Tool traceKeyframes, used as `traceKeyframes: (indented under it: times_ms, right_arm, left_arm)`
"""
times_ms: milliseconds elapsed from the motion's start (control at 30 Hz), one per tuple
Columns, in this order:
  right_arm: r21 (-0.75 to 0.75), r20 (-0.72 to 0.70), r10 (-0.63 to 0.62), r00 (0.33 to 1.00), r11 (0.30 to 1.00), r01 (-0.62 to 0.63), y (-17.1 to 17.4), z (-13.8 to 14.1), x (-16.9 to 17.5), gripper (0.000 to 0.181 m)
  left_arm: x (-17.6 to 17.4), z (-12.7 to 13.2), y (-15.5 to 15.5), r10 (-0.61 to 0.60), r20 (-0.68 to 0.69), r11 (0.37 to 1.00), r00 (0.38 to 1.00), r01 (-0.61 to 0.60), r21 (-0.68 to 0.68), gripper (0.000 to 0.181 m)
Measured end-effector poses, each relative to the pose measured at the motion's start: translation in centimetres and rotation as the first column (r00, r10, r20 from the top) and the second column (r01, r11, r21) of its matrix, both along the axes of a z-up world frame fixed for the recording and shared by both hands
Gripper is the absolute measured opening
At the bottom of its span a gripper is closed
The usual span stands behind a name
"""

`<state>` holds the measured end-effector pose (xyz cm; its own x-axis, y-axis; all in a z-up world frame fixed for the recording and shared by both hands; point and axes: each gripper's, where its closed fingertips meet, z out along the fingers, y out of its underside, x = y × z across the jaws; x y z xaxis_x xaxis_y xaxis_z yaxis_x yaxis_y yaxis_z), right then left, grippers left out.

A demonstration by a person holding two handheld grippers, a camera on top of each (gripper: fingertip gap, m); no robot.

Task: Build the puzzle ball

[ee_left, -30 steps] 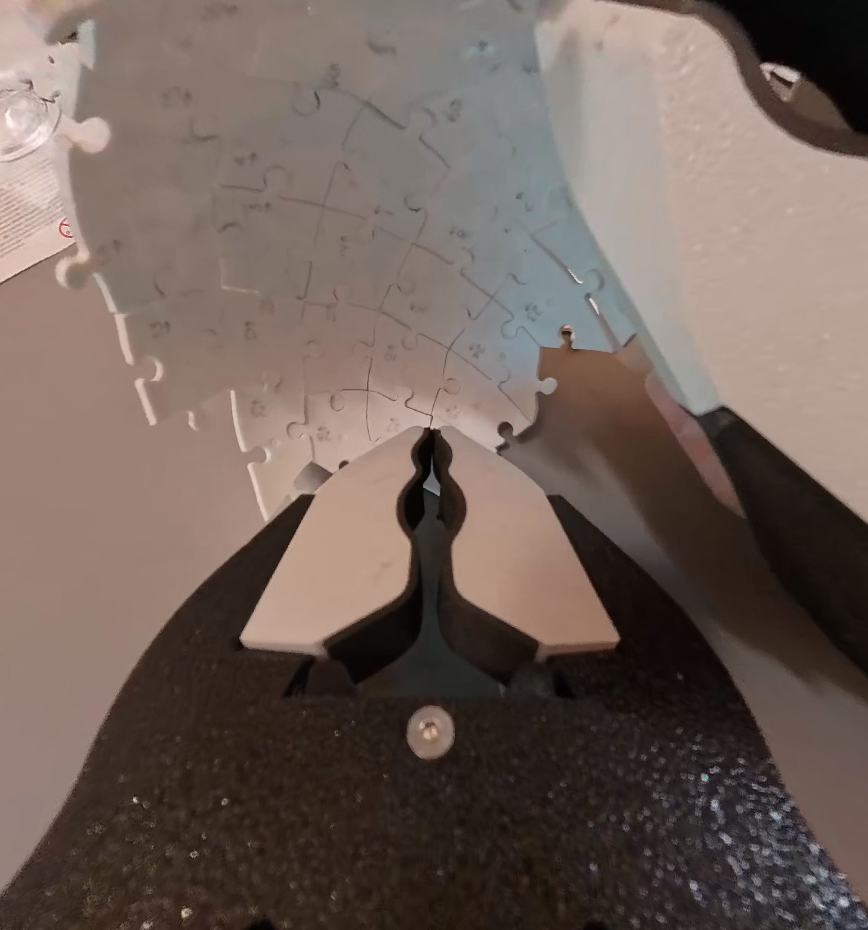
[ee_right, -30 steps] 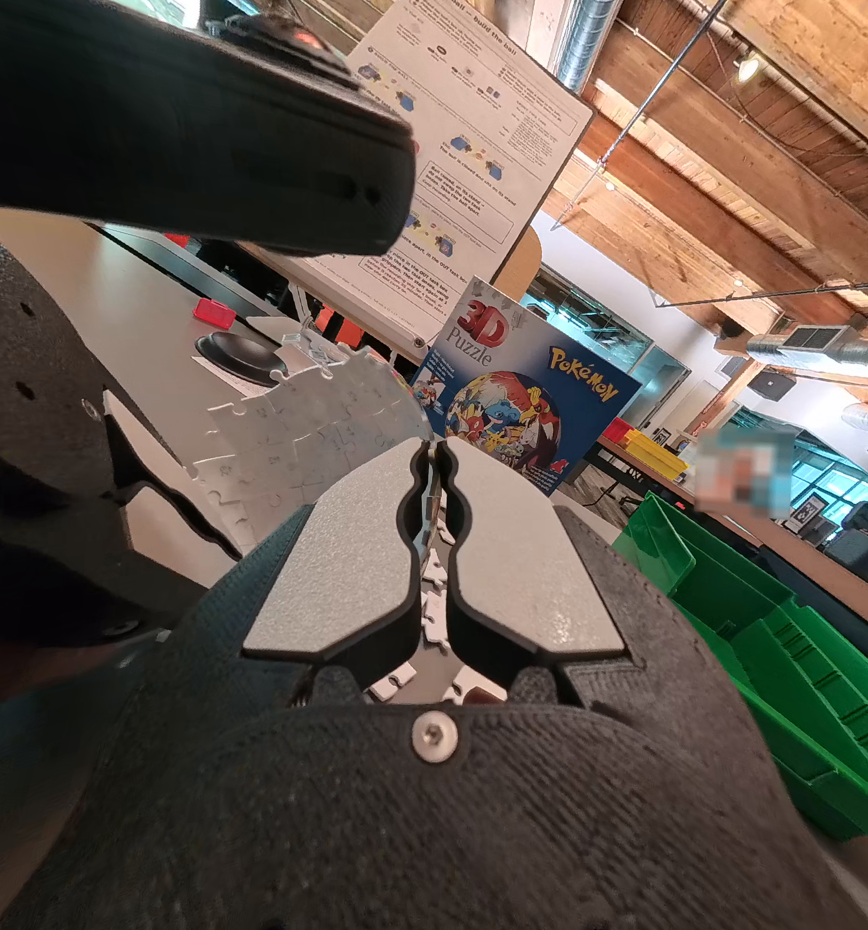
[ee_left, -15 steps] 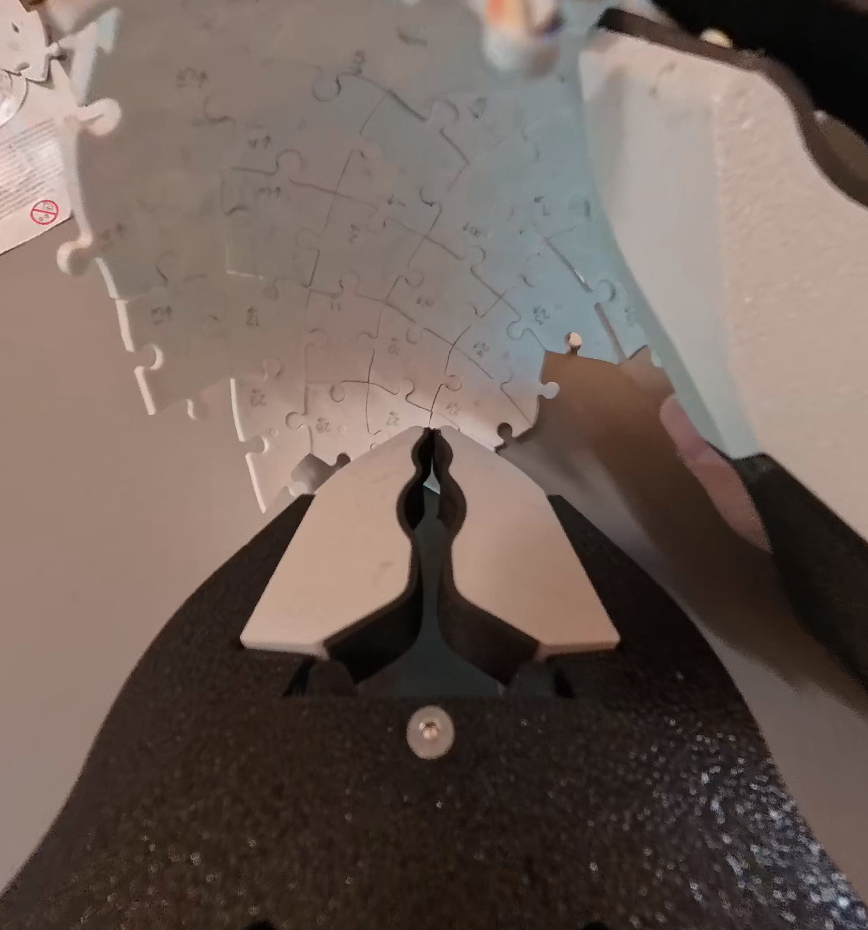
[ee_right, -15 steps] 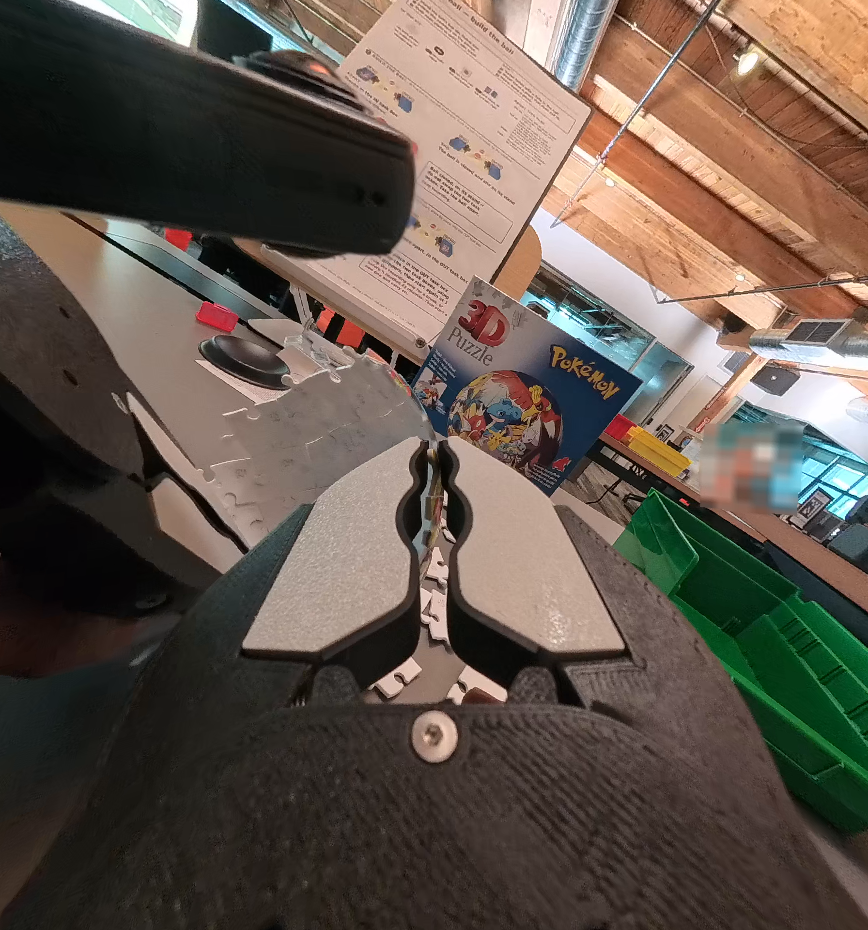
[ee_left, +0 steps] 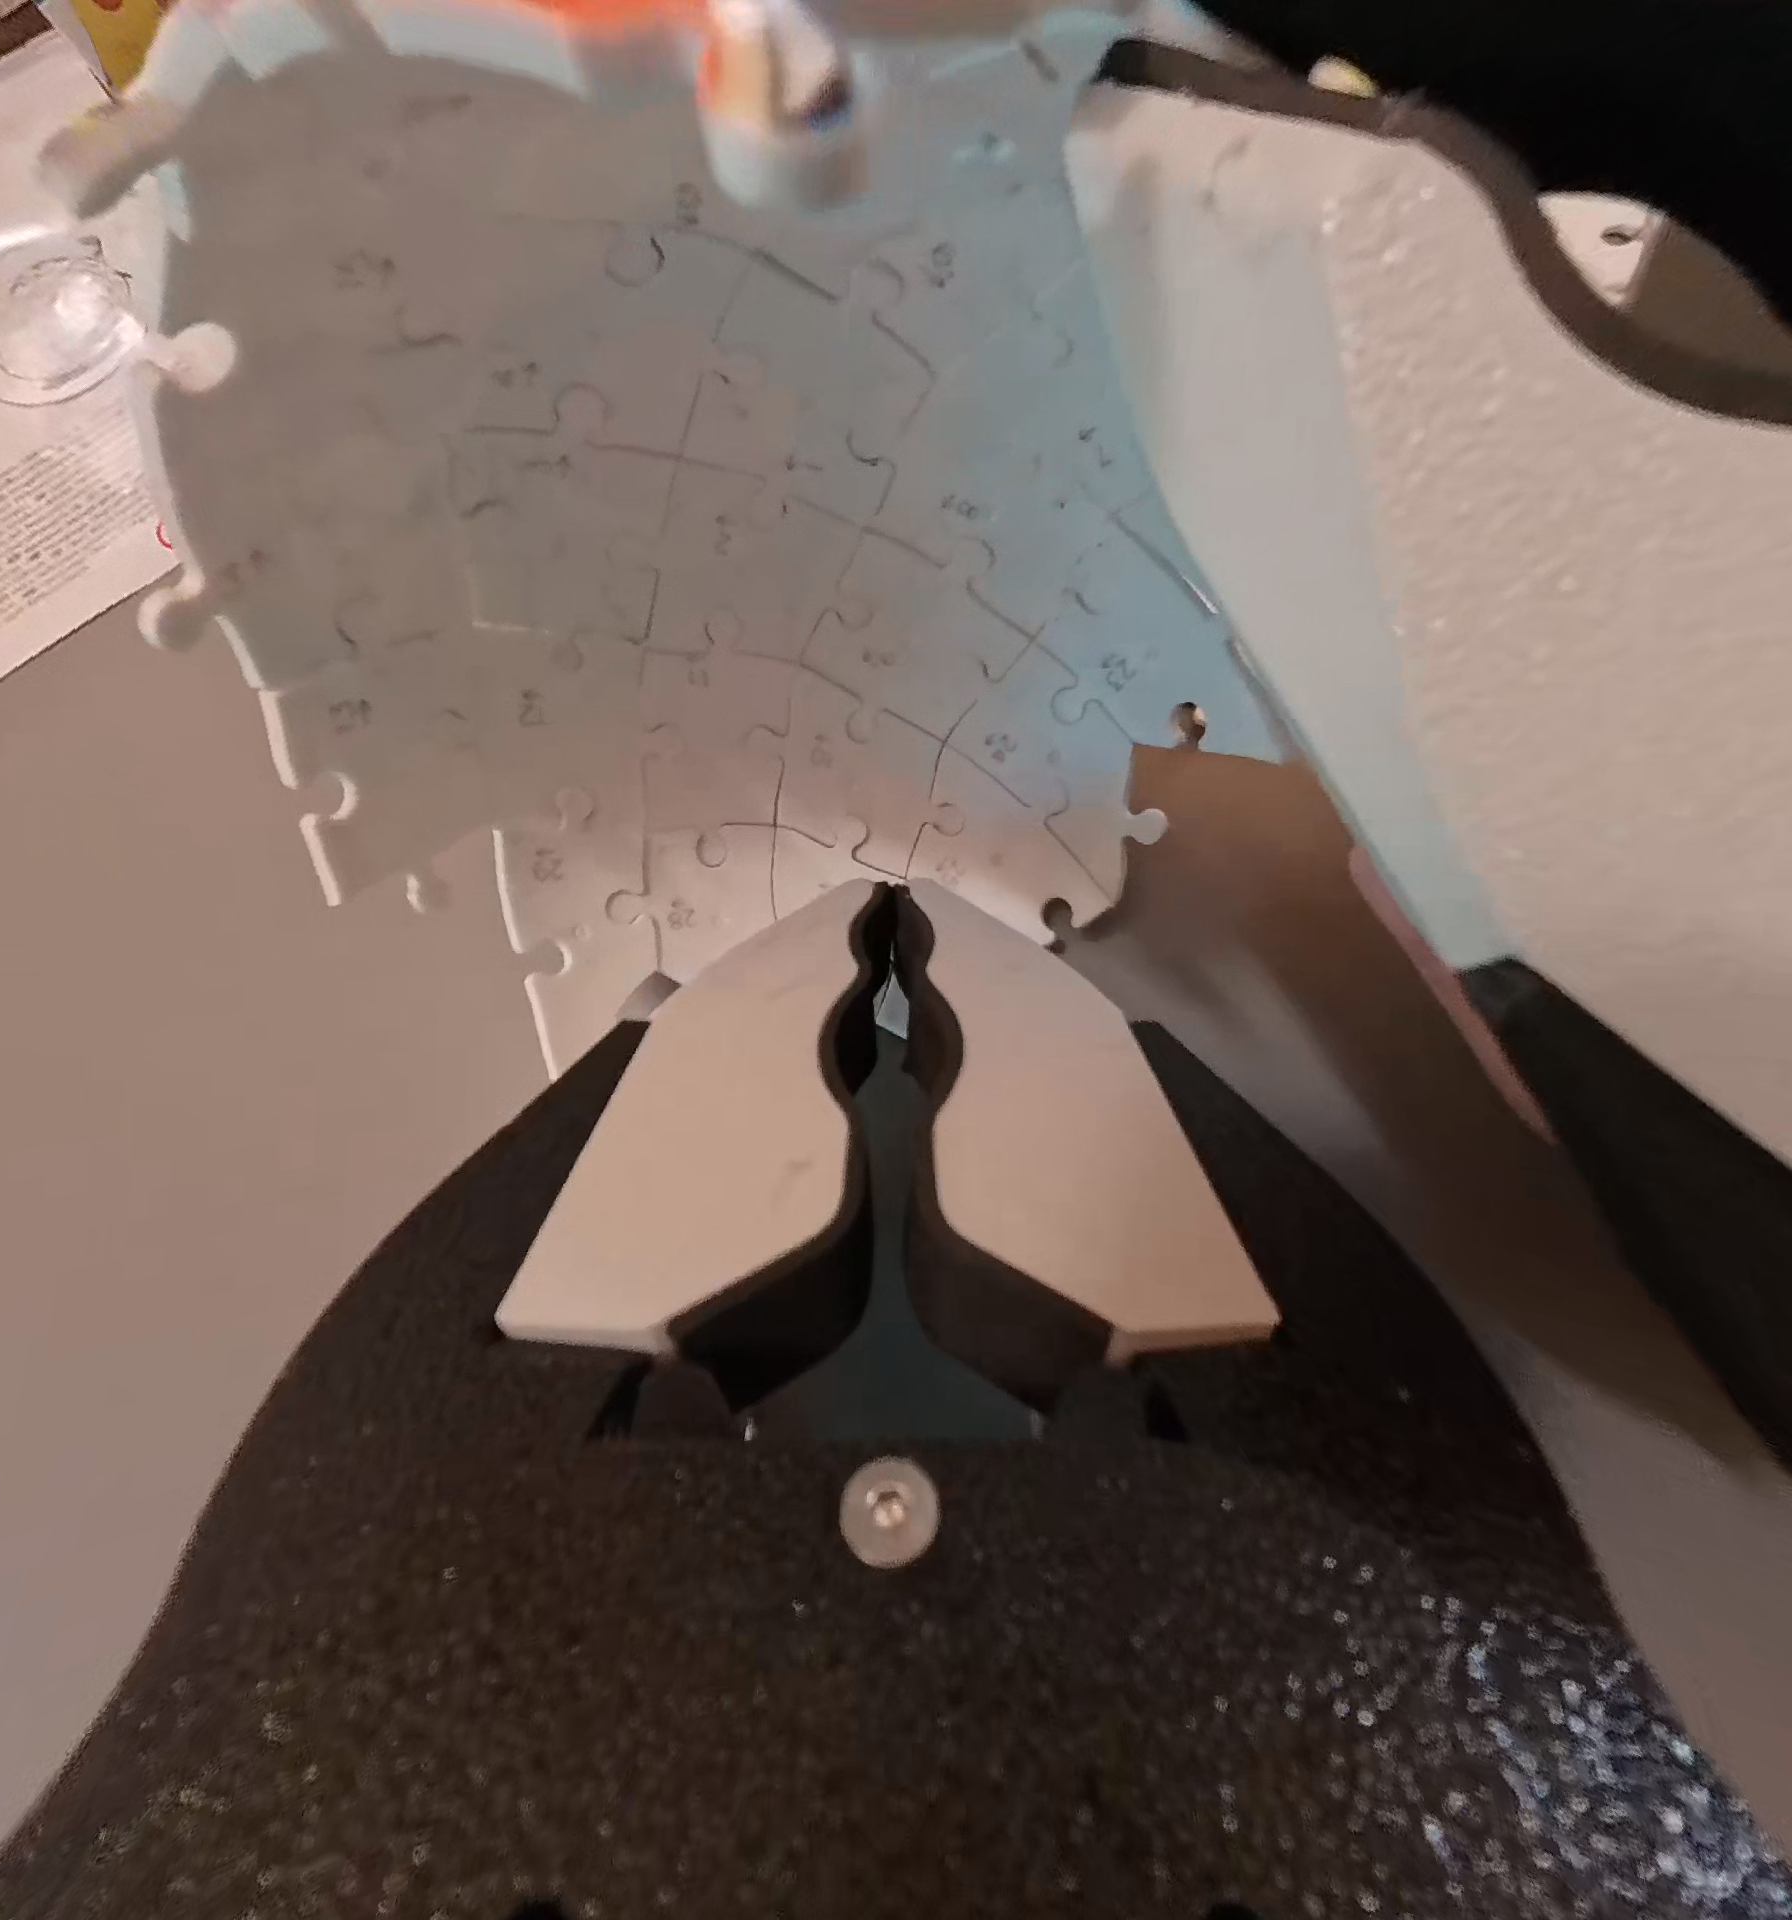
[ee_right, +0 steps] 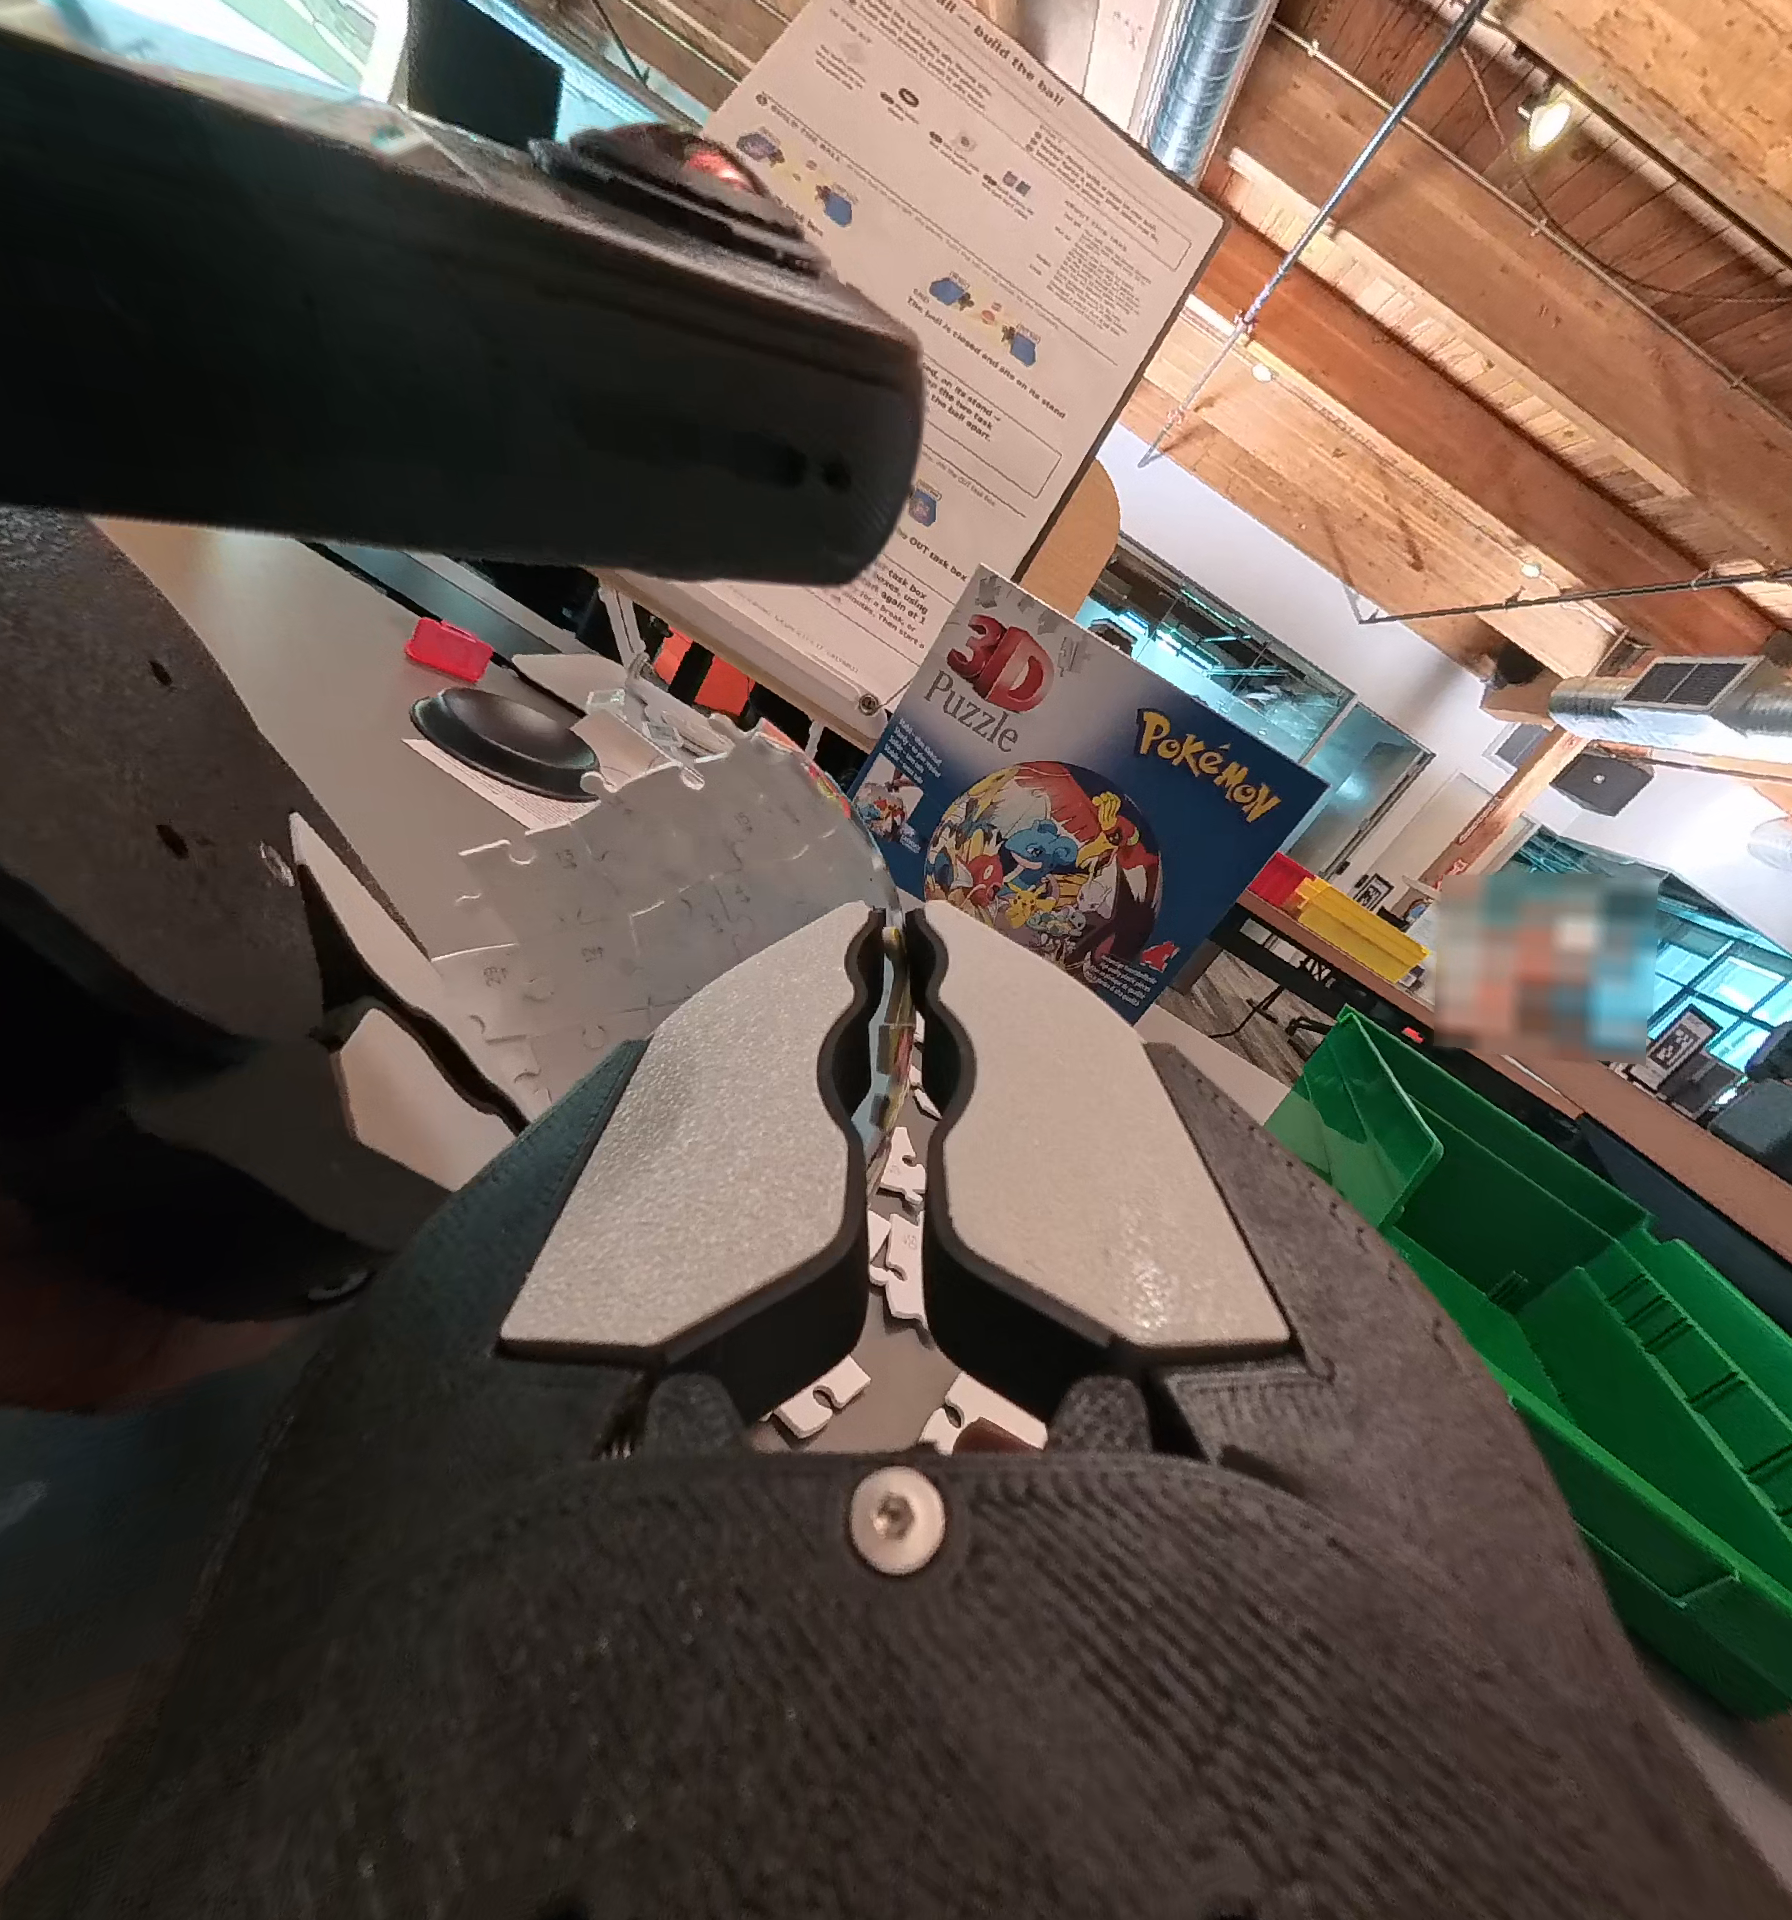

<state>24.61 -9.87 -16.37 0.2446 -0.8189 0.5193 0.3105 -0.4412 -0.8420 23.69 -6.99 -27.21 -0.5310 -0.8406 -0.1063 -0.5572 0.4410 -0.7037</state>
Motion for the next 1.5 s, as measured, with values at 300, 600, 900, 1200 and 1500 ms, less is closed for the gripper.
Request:
traceKeyframes:
  times_ms: [300,600,900,1200,1500]
  right_arm:
    - [0.001,0.001,-0.005,1.0,1.0,0.005,-0.1,0.0,0.0,0.004]
    - [-0.006,0.002,-0.005,1.0,1.0,0.005,-0.1,0.0,0.0,0.003]
    - [-0.012,0.002,-0.003,1.0,1.0,0.003,0.0,0.0,0.0,0.003]
    - [-0.013,0.002,-0.001,1.0,1.0,0.001,0.0,0.0,-0.1,0.003]
    - [-0.012,0.001,0.002,1.0,1.0,-0.002,0.0,0.0,-0.1,0.004]
  left_arm:
    - [0.0,-0.1,0.1,-0.012,-0.018,0.999,1.0,0.012,-0.037,0.0]
    - [-0.3,1.3,1.3,0.019,0.05,0.996,0.999,-0.015,-0.087,0.0]
    - [-1.3,0.8,0.4,-0.07,0.044,0.997,0.997,0.071,-0.033,0.0]
    - [-1.2,0.0,0.0,-0.095,0.008,0.995,0.995,0.095,0.003,0.0]
    - [-1.1,-0.1,-0.2,-0.105,-0.015,0.994,0.994,0.105,-0.011,0.0]
